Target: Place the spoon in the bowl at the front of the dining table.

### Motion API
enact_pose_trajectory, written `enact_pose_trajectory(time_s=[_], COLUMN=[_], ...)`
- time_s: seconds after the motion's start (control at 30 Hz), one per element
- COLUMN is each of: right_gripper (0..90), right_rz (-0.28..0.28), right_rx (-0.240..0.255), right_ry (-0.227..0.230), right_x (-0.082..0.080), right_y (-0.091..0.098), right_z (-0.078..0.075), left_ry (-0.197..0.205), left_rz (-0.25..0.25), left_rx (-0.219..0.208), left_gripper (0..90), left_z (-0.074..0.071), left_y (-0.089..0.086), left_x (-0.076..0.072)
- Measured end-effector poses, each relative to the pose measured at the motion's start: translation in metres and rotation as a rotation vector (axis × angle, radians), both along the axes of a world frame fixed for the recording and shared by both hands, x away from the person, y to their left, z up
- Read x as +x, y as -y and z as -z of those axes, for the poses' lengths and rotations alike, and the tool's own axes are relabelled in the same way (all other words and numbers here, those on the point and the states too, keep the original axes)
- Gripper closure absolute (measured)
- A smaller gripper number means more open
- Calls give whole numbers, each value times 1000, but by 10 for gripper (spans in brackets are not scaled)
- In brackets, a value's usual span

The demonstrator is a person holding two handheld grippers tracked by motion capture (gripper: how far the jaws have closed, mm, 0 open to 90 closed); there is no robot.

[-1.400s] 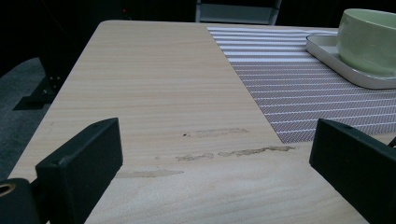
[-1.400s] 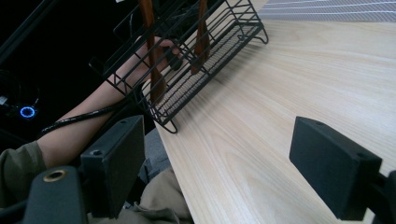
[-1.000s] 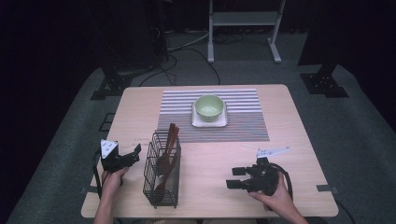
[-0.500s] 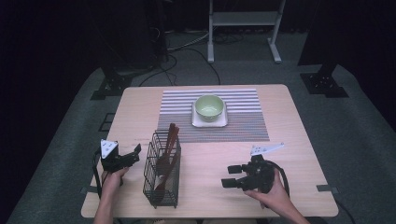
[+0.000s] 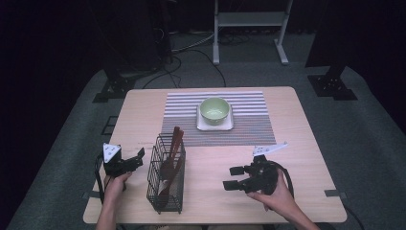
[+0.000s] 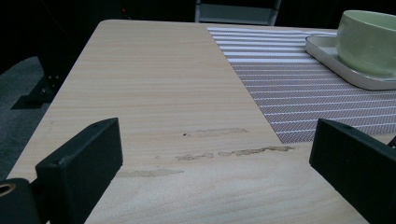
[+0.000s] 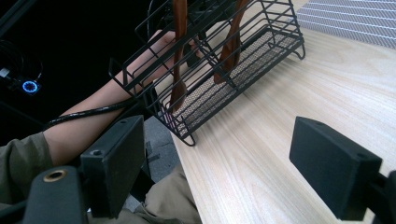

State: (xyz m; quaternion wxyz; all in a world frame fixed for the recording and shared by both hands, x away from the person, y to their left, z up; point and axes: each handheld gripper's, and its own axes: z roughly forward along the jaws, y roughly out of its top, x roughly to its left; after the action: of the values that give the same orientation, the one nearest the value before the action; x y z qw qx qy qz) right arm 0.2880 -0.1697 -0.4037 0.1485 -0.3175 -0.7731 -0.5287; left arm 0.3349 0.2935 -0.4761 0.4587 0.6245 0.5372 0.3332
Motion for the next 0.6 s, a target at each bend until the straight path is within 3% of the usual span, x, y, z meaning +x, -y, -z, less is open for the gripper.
enact_pose_trajectory(time_s=[0.6], right_gripper=[167], right_rz=[-36], right_rx=[-11], right_ry=[13], right_x=[3], right_y=[-15], right_z=[-15], left_ry=[2], left_rz=[1], left_rx=[-4], left_gripper=[17], left_z=[0], left_y=[0], left_x=[0])
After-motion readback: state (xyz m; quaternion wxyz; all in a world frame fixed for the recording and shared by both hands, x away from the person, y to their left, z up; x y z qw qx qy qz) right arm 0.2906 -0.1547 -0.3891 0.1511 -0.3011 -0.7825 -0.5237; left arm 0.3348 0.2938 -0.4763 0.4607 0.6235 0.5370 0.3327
